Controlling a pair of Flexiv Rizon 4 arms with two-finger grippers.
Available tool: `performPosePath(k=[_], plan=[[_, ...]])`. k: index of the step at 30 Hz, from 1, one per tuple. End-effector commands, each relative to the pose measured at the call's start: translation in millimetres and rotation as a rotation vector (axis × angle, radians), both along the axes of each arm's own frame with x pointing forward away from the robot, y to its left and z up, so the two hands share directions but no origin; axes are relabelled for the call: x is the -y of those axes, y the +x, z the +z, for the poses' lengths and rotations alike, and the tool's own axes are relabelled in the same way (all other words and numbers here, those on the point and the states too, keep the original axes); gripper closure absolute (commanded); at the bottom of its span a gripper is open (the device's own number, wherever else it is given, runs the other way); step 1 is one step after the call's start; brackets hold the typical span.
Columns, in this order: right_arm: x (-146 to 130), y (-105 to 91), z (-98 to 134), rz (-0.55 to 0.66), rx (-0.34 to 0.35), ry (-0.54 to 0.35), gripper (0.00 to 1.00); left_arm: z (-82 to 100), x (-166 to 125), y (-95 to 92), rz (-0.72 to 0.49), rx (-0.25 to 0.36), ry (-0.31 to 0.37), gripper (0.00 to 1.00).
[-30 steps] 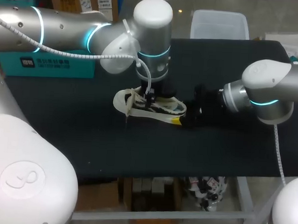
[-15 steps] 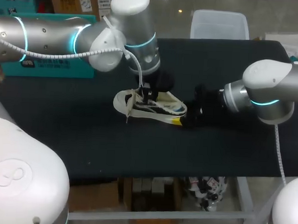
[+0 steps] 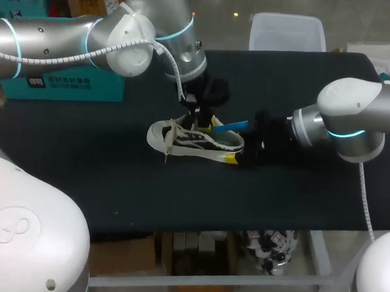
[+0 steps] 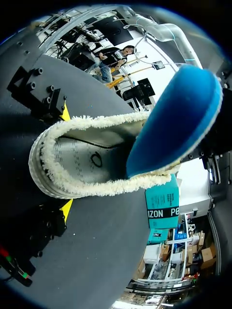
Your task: Open the shoe tongue, take the insole out of the shoe, put the insole back into the shoe, and pack the shoe into the shoebox
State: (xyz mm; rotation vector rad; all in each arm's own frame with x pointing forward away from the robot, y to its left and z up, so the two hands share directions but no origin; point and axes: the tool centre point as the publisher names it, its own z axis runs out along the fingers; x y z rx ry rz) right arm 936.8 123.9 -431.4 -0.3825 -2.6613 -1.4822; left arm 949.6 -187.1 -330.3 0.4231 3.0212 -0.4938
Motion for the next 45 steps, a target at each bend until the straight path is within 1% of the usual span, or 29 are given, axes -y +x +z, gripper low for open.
performPosePath(k=[1, 6, 13, 19, 28, 33, 38, 40, 41, 45], plan=[[0.1, -1.3, -9.9, 0.004, -0.003, 0.004, 1.00, 3.7, -3.7, 4.4, -0.012, -0.024, -0.032, 1.00], [0.1, -1.3, -9.9, 0.004, -0.003, 0.004, 1.00, 13.6, -4.6, 4.8, -0.024, -0.046, -0.077, 1.00], [0.1, -1.3, -9.9, 0.004, -0.003, 0.004, 1.00, 38.1, -5.6, 4.8, -0.072, -0.069, -0.162, 1.00], [0.1, -1.3, -9.9, 0.004, -0.003, 0.004, 1.00, 62.9, -4.1, -1.3, -0.125, -0.068, -0.236, 1.00], [0.1, -1.3, -9.9, 0.004, -0.003, 0.004, 1.00, 97.1, -3.0, -15.9, -0.199, -0.066, -0.324, 1.00], [0.1, -1.3, -9.9, 0.004, -0.003, 0.004, 1.00, 113.1, -4.0, -22.7, -0.244, -0.065, -0.371, 1.00], [4.7, -1.2, -5.1, 0.002, 0.002, -0.009, 1.00, 127.0, -4.3, -29.6, -0.291, -0.054, -0.406, 1.00], [7.2, -1.7, -3.2, 0.001, 0.002, -0.012, 0.29, 133.1, -3.7, -30.9, -0.319, -0.060, -0.422, 1.00], [8.8, -1.9, -2.1, 0.000, 0.002, -0.019, 0.00, 136.0, -3.6, -31.9, -0.323, -0.055, -0.428, 1.00], [17.9, -2.4, 4.2, -0.011, 0.003, -0.031, 0.00, 147.8, -2.8, -37.6, -0.364, -0.046, -0.453, 1.00]])
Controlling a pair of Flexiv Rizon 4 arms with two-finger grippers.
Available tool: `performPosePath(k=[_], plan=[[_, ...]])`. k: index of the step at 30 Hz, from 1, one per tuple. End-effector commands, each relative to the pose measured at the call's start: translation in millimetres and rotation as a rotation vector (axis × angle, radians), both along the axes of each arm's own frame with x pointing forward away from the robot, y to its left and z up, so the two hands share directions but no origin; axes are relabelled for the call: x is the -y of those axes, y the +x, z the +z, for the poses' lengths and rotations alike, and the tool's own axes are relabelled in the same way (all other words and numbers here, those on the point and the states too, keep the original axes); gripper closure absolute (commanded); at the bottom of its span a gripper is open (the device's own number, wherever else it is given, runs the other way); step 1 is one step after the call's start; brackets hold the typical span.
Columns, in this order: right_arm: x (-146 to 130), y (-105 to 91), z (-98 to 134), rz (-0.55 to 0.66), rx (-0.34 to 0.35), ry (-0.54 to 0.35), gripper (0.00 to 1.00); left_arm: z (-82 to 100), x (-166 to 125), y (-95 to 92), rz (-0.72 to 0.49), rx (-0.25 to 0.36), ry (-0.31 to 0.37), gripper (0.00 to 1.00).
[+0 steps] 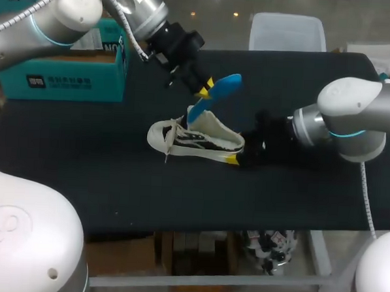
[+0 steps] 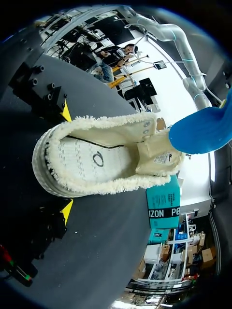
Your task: Open the shoe tongue, take the insole out of the shoe, put the insole back into the shoe, and pack the shoe into the shoebox
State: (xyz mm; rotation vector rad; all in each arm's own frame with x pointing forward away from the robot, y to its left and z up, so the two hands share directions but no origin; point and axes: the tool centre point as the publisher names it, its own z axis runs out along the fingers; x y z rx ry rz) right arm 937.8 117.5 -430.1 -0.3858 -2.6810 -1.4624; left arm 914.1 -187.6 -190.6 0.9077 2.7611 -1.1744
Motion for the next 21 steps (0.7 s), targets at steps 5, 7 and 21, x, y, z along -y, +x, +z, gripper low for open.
performPosePath(k=[5, 7, 21], plan=[[25.6, -4.5, 16.4, -0.027, 0.004, -0.066, 0.00, 22.1, -5.5, -11.9, -0.062, 0.015, -0.044, 1.00], [31.6, -4.1, 22.4, -0.034, 0.013, -0.083, 0.00, 26.5, -8.1, -14.4, -0.074, 0.022, -0.052, 1.00], [38.6, 29.3, 90.9, 0.037, 0.152, -0.260, 0.00, 34.3, -70.7, -32.4, -0.338, 0.058, -0.137, 1.00]])
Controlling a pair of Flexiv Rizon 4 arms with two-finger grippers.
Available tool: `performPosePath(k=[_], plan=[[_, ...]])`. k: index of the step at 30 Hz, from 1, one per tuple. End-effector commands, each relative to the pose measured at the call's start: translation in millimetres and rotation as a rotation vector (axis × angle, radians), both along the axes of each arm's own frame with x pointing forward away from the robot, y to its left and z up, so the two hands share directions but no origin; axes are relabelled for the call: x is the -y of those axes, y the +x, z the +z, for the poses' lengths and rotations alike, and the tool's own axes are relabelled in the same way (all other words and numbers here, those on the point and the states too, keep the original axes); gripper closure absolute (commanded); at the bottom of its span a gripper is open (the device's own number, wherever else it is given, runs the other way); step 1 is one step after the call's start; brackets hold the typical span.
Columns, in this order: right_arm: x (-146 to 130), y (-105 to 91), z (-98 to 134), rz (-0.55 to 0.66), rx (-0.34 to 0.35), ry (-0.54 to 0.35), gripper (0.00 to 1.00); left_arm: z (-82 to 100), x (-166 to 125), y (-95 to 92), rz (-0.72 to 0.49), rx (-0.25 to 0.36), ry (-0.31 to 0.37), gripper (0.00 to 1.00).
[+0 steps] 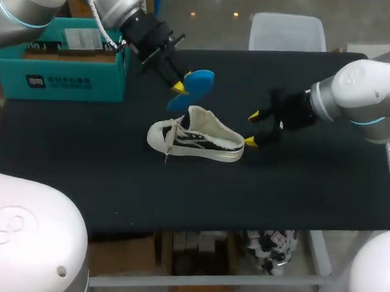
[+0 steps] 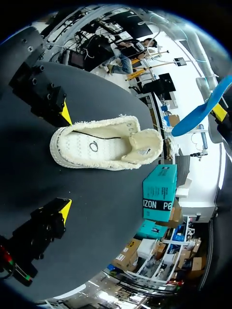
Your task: Open the shoe tongue, take the insole out of the shoe, put the insole back into the shoe, and pack the shoe into the shoebox
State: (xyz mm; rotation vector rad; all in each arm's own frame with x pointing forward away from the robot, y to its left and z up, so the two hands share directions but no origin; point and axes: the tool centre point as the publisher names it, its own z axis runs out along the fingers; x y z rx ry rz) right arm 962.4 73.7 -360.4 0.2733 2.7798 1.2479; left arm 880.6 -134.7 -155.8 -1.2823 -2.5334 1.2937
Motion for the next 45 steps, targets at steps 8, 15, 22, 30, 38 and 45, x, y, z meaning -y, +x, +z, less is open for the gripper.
performPosePath(k=[8, 15, 22, 30, 38, 45], plan=[[-21.1, 22.6, 41.9, 0.078, 0.043, -0.180, 0.00, -5.5, -57.9, -3.8, -0.189, 0.105, -0.118, 1.00], [-27.0, 27.7, 47.2, 0.102, 0.052, -0.219, 0.00, -7.6, -66.0, -6.5, -0.184, 0.137, -0.086, 1.00], [-39.0, 35.2, 49.8, 0.072, 0.047, -0.288, 0.00, -7.6, -66.0, -6.5, -0.184, 0.137, -0.086, 1.00], [-66.1, 36.8, 47.9, 0.053, 0.012, -0.400, 0.00, -7.6, -66.0, -6.5, -0.184, 0.137, -0.086, 1.00], [-84.1, 26.5, 37.1, 0.077, -0.011, -0.445, 0.00, -10.6, -72.1, -7.2, -0.201, 0.141, -0.098, 1.00], [-96.2, 19.9, 29.0, 0.065, -0.020, -0.495, 0.00, -22.6, -90.1, -7.0, -0.200, 0.151, -0.108, 1.00]])
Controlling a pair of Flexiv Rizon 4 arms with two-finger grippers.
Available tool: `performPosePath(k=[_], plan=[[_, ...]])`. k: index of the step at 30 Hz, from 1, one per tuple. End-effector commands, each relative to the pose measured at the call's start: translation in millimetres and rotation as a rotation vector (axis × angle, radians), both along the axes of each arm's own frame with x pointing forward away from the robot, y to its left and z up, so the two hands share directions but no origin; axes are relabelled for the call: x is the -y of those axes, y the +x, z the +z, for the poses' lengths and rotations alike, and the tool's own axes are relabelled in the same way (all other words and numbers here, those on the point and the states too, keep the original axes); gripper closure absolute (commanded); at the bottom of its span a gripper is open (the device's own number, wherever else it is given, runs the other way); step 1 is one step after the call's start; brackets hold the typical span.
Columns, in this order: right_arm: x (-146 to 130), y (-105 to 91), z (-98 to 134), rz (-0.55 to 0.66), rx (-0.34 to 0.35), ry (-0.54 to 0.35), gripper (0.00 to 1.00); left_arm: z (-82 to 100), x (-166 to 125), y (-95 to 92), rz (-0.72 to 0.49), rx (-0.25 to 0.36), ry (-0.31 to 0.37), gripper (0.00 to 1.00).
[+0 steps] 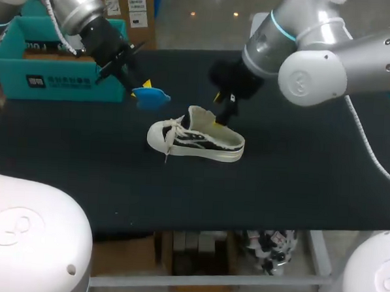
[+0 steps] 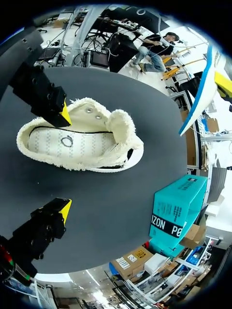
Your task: Open the shoe tongue, take the insole out of the shoe, put the insole back into the shoe, and pack the shoe into the shoebox
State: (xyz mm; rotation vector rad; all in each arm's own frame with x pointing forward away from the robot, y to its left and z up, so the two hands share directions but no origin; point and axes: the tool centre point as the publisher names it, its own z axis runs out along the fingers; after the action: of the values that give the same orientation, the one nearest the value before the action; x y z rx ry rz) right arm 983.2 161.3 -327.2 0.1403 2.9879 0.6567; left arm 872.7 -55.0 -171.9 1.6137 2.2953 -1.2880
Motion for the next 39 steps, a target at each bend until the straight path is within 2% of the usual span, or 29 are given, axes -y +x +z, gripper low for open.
performPosePath(k=[1, 5, 11, 18, 21, 22, 23, 24, 26, 28, 29, 30, 34, 39], plan=[[-9.9, -1.4, -5.5, -0.017, -0.007, -0.087, 0.00, -8.2, -13.6, 0.4, -0.001, -0.002, -0.027, 1.00], [-15.7, -2.0, -7.3, -0.027, -0.008, -0.100, 0.00, -14.2, -23.4, 0.3, 0.005, -0.002, -0.031, 1.00], [-27.0, -2.1, -6.4, -0.067, -0.003, -0.198, 0.00, -22.9, -30.8, 0.1, 0.029, -0.008, -0.017, 1.00], [-29.5, 0.3, -7.9, -0.120, -0.022, -0.333, 0.00, -26.5, -36.5, -1.6, 0.036, -0.012, -0.018, 1.00], [-29.8, 3.1, -11.9, -0.123, -0.032, -0.364, 0.00, -27.5, -37.2, -3.0, 0.026, -0.007, -0.014, 1.00], [-30.2, 3.9, -13.4, -0.124, -0.031, -0.372, 0.17, -28.5, -38.0, -3.1, 0.019, -0.005, -0.010, 1.00], [-30.9, 4.3, -14.7, -0.120, -0.031, -0.374, 0.42, -29.2, -38.3, -3.0, 0.019, -0.006, -0.008, 1.00], [-31.3, 4.6, -15.5, -0.119, -0.032, -0.379, 0.51, -29.6, -38.1, -3.1, 0.015, -0.011, -0.012, 1.00], [-32.2, 5.9, -18.7, -0.118, -0.035, -0.392, 0.55, -31.9, -38.1, -2.8, 0.013, -0.011, -0.009, 1.00], [-32.1, 6.7, -19.9, -0.126, -0.039, -0.407, 0.63, -33.1, -38.4, -2.1, 0.010, -0.014, -0.007, 1.00], [-31.5, 7.4, -20.2, -0.130, -0.039, -0.405, 0.95, -34.0, -37.9, -1.7, 0.009, -0.016, -0.002, 1.00], [-31.1, 7.5, -19.6, -0.134, -0.037, -0.407, 1.00, -34.3, -37.7, -1.4, 0.007, -0.019, -0.003, 1.00], [-30.2, 7.5, -18.0, -0.150, -0.035, -0.437, 1.00, -34.7, -34.9, 0.7, -0.003, -0.023, -0.001, 1.00], [-24.8, 5.2, -14.9, -0.196, -0.039, -0.432, 1.00, -34.0, -28.0, 2.5, -0.031, -0.019, 0.003, 1.00]])
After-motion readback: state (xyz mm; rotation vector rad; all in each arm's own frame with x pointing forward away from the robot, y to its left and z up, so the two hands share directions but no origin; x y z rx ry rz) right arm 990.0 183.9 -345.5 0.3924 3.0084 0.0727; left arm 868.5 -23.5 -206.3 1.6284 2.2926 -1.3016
